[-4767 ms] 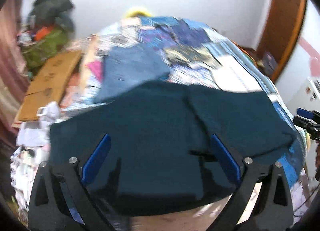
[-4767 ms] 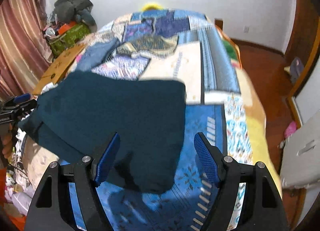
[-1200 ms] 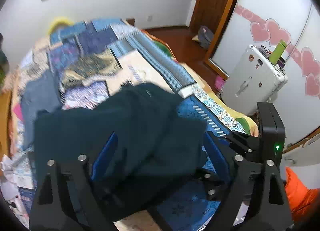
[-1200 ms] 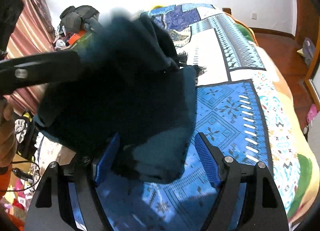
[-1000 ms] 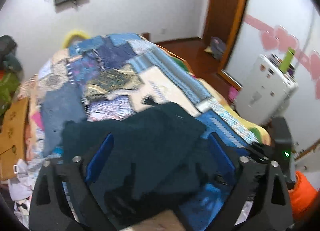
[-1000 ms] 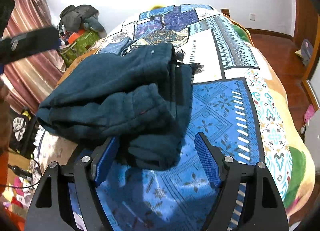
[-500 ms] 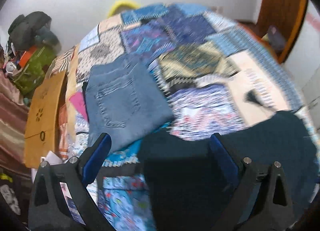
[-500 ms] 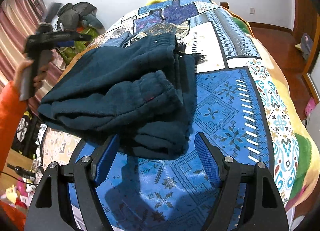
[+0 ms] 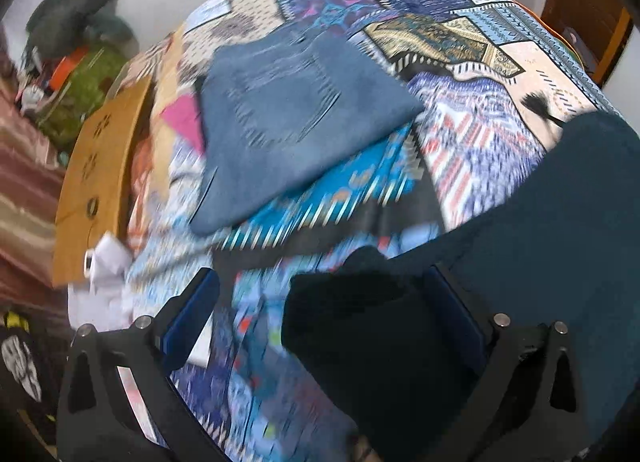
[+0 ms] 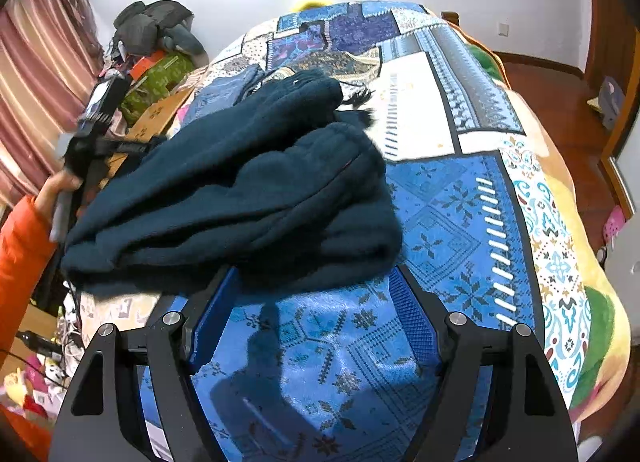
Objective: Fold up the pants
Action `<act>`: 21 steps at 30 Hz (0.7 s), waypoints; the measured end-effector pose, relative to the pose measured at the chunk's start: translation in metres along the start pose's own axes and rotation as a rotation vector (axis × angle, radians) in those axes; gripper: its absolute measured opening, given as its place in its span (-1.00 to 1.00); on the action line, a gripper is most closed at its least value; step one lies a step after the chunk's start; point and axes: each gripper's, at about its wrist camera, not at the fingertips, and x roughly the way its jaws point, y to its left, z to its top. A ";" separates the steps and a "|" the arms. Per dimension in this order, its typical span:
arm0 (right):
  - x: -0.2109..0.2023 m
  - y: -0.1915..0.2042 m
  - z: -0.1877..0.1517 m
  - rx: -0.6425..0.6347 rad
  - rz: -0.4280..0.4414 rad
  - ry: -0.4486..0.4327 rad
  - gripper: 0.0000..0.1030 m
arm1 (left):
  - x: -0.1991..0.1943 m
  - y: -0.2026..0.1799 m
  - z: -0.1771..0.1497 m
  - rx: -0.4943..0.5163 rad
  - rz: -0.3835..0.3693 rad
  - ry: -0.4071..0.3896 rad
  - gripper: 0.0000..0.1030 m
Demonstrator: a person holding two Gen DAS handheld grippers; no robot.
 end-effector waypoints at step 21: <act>-0.003 0.027 0.008 -0.082 0.032 -0.019 0.44 | -0.095 -0.064 -0.079 -0.022 -0.230 -0.087 1.00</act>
